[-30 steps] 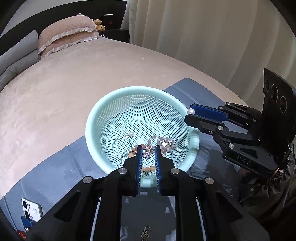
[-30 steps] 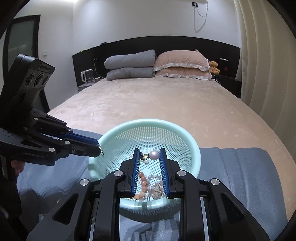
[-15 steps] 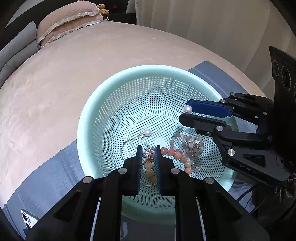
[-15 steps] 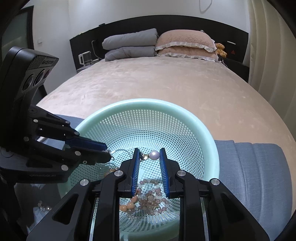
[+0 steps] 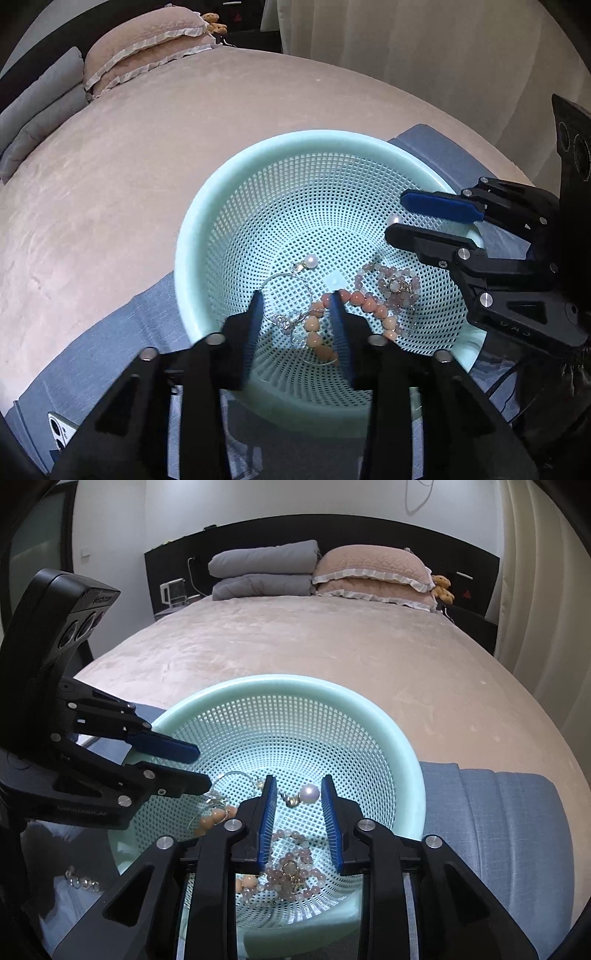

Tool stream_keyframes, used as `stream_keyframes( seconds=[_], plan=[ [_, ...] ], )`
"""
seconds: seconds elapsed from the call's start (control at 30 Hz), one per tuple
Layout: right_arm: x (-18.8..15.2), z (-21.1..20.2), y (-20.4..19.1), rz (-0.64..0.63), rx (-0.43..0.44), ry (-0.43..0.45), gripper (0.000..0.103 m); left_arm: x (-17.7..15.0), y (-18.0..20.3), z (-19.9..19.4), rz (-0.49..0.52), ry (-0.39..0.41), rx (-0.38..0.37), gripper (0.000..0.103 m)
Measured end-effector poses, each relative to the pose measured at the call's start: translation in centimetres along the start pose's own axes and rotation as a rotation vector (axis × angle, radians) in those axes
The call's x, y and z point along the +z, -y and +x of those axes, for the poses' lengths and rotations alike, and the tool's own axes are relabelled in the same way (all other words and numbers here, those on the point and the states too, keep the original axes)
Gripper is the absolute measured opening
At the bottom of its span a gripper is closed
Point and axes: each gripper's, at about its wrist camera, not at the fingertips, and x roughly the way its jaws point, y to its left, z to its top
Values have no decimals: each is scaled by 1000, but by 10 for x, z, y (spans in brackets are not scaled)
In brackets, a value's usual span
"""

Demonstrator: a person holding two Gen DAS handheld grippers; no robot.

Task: Organize jewelry
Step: 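Withdraw both tools from the basket toward the last earrings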

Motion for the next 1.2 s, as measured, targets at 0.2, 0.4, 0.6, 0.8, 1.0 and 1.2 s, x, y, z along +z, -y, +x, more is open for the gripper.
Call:
stream_keyframes(
  seconds=[0.2,0.4,0.6,0.8,1.0,1.2],
  plan=[
    [-1,-27,7,20,-84,116,87,-12,4,-33,40,93,92,96],
    [-5,-41,8,36,-102,136,88,-33,-3,-64,25,126,105,97],
    [-2,-57,-1,41,-65,164,88,-54,-13,-85,7,108,158,97],
    [-5,-84,-27,8,10,205,88,-95,-31,-114,-80,150,178,97],
    [-18,-102,-70,-178,101,255,88,-139,-35,-119,-81,103,182,97],
    [-35,-103,-110,-367,263,241,87,-171,-32,-117,-23,97,133,97]
  ],
)
